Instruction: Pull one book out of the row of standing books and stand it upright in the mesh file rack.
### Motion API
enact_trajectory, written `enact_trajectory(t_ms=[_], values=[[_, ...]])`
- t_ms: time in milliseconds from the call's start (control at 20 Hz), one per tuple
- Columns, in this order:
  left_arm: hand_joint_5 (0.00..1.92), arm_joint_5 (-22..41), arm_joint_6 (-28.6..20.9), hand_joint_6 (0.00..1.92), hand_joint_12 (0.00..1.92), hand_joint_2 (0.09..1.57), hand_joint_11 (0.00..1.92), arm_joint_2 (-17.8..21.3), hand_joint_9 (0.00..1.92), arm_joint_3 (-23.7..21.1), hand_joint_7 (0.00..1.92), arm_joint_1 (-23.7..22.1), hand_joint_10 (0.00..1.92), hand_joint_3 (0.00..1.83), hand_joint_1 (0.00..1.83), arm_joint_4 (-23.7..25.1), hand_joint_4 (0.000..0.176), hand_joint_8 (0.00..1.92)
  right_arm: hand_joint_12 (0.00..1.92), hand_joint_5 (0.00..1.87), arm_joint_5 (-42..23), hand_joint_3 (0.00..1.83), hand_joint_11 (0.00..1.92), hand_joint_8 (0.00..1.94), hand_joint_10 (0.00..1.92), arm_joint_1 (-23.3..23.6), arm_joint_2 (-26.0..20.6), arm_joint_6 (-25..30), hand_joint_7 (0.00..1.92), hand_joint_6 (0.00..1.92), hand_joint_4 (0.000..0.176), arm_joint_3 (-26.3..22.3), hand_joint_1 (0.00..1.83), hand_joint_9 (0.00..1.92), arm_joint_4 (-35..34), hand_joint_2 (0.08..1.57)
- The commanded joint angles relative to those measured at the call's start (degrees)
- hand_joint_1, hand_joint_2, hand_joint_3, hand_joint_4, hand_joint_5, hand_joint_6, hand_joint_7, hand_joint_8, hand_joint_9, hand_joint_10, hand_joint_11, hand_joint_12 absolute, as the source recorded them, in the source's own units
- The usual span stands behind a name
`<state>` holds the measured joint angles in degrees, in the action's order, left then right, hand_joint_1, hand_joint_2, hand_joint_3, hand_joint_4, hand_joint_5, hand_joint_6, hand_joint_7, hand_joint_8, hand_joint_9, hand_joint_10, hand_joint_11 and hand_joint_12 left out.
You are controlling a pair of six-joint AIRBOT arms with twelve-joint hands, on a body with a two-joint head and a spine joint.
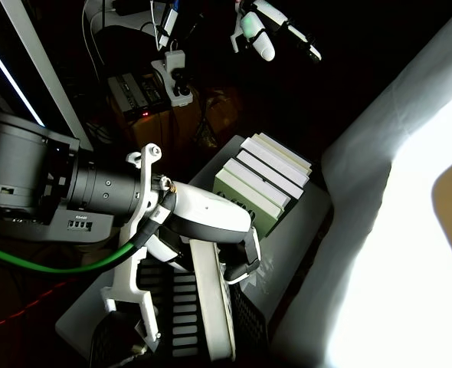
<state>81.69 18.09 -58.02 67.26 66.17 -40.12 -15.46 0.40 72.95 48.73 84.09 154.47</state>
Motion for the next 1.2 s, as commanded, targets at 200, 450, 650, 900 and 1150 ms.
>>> enact_trajectory(t_ms=[200,450,650,900,1150], values=[[0.0,7.2,-0.2,0.0,0.0,1.43,0.0,0.1,0.0,0.4,0.0,0.2,0.0,0.0,0.33,-1.1,0.026,0.0,1.92,0.23,3.2,0.0,0.83,1.83,1.92,-0.2,-0.8,2.4,0.53,1.92,0.0,0.7,0.99,0.51,4.8,1.49],[0.0,7.2,-0.2,0.0,0.0,1.43,0.0,0.1,0.0,0.4,0.0,0.3,0.0,0.0,0.27,-1.1,0.033,0.0,1.92,0.23,3.0,0.0,0.83,1.83,1.92,-0.5,-0.8,3.0,0.53,1.92,0.0,1.4,0.99,0.51,5.5,1.49],[0.0,7.3,-0.2,0.0,0.0,1.43,0.0,0.1,0.0,0.5,0.0,0.3,0.0,0.0,0.3,-1.1,0.026,0.0,1.92,0.23,2.7,0.0,0.83,1.83,1.92,-0.7,-0.8,3.3,0.53,1.92,0.0,1.9,0.99,0.51,5.8,1.49],[0.0,7.4,-0.2,0.0,0.0,1.44,0.0,0.1,0.0,0.6,0.0,0.3,0.0,0.0,0.33,-0.9,0.018,0.0,1.92,0.23,2.6,0.0,0.83,1.83,1.92,-1.3,-0.6,3.7,0.53,1.92,0.0,2.8,0.99,0.51,6.4,1.5],[0.0,7.9,-0.2,0.0,0.0,1.46,0.0,0.5,0.0,0.6,0.0,0.3,0.0,0.0,0.29,0.9,0.032,0.0,1.92,0.23,2.7,0.0,0.83,1.83,1.92,-1.7,-0.4,3.8,0.53,1.92,0.0,3.4,0.99,0.51,6.6,1.5]])
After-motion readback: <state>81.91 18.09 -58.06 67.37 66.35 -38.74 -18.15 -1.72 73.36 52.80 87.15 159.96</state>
